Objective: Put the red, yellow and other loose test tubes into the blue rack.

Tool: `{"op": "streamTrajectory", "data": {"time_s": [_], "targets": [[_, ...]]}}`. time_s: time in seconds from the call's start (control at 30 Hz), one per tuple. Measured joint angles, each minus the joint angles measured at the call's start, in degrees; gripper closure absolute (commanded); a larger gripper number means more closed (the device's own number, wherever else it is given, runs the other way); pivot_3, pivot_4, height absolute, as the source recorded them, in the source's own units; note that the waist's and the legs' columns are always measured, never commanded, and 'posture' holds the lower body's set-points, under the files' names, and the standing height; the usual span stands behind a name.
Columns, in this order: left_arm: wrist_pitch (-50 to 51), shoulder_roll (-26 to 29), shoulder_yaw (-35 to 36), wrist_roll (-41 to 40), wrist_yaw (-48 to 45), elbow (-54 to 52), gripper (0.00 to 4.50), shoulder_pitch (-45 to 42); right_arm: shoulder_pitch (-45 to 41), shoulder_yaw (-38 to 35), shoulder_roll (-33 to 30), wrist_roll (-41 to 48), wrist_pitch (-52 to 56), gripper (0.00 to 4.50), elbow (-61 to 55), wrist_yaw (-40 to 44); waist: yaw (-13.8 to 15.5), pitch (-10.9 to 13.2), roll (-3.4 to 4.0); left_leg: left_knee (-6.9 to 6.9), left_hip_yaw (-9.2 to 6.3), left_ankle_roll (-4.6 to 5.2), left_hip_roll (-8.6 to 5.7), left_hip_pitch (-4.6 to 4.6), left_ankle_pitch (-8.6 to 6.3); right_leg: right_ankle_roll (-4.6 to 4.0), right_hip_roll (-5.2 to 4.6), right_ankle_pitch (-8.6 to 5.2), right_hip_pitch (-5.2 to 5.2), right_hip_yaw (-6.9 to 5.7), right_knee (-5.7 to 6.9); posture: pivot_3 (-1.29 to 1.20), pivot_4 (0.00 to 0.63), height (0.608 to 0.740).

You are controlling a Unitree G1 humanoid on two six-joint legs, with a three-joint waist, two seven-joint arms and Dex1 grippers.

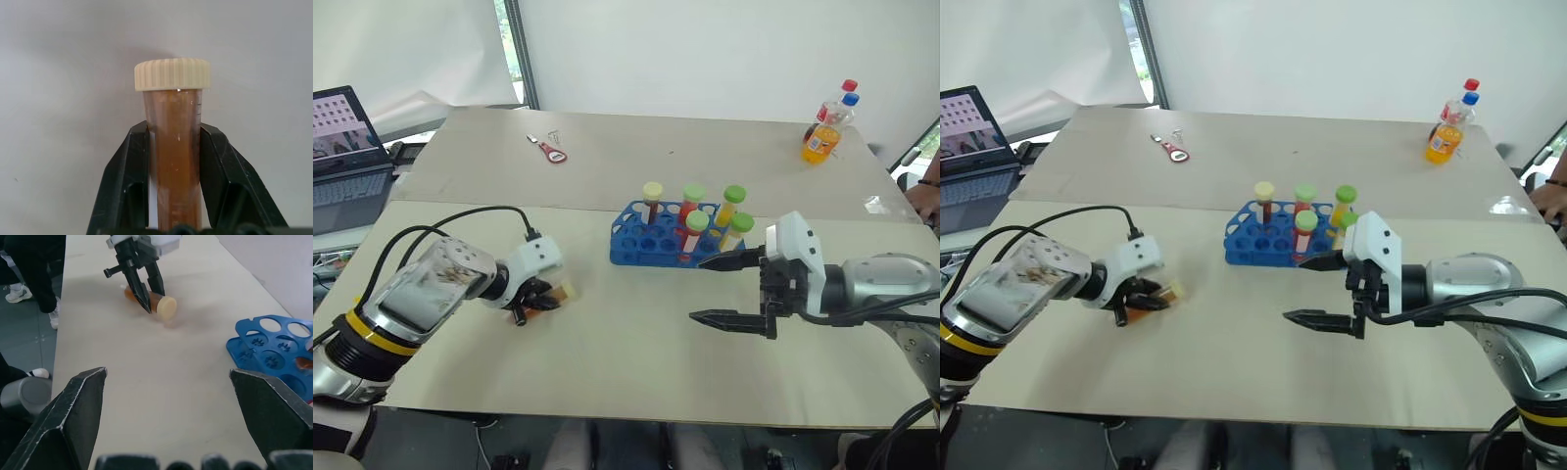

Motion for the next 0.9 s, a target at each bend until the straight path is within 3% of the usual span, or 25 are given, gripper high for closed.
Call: {"op": "streamTrajectory", "data": {"time_s": [0.1, 0.27, 0.37, 0.7, 0.9], "targets": [[-4.52, -5.83, 5.76, -2.78, -0.57, 3.61, 3.60, -1.54, 1.49, -3.42, -1.11, 0.46, 0.05, 0.04, -0.43, -0.31, 0.30, 0.01, -0.02, 0.14, -0.04, 0.00, -0.02, -0.11, 0.00, 0.01, 0.00, 0.01, 0.02, -0.05, 0.00, 0.00, 0.150, 0.740], [-8.95, -21.66, 16.22, -8.89, 3.45, 11.50, 3.60, -10.84, 7.48, -9.03, -2.76, 0.55, 1.18, 0.04, -4.68, -3.38, 0.50, 0.00, -0.01, 0.44, -0.18, 0.10, -0.08, -0.36, -0.06, 0.13, -0.03, 0.07, 0.01, -0.06, 0.01, 0.00, 0.150, 0.740], [-12.02, -26.00, 18.77, -9.10, 5.62, 13.67, 3.60, -11.77, 9.83, -11.33, -3.27, 0.84, 2.06, 0.04, -6.79, -5.04, -0.33, -0.01, 0.01, 0.46, -0.30, 0.12, -0.06, -0.31, -0.07, 0.13, -0.01, 0.08, 0.01, 0.02, 0.05, 0.00, 0.150, 0.740], [-31.41, -42.05, 18.05, -5.50, 7.06, 28.58, 3.60, -9.39, 12.07, -21.87, -2.34, 12.31, 10.94, 0.04, -16.10, -20.84, 0.17, -0.01, 0.01, 0.58, -0.50, 0.12, -0.14, -0.35, -0.07, 0.18, -0.03, 0.10, 0.09, 0.01, 0.06, 0.00, 0.150, 0.740], [-45.14, -48.14, 17.39, -0.89, 7.18, 41.45, 3.60, -10.25, 13.81, -25.44, -2.74, 18.52, 12.89, 0.04, -17.40, -27.19, 0.02, -0.01, 0.00, 0.59, -0.51, 0.13, -0.16, -0.38, -0.07, 0.22, -0.04, 0.13, 0.12, 0.02, -0.04, 0.00, 0.150, 0.740]]}}
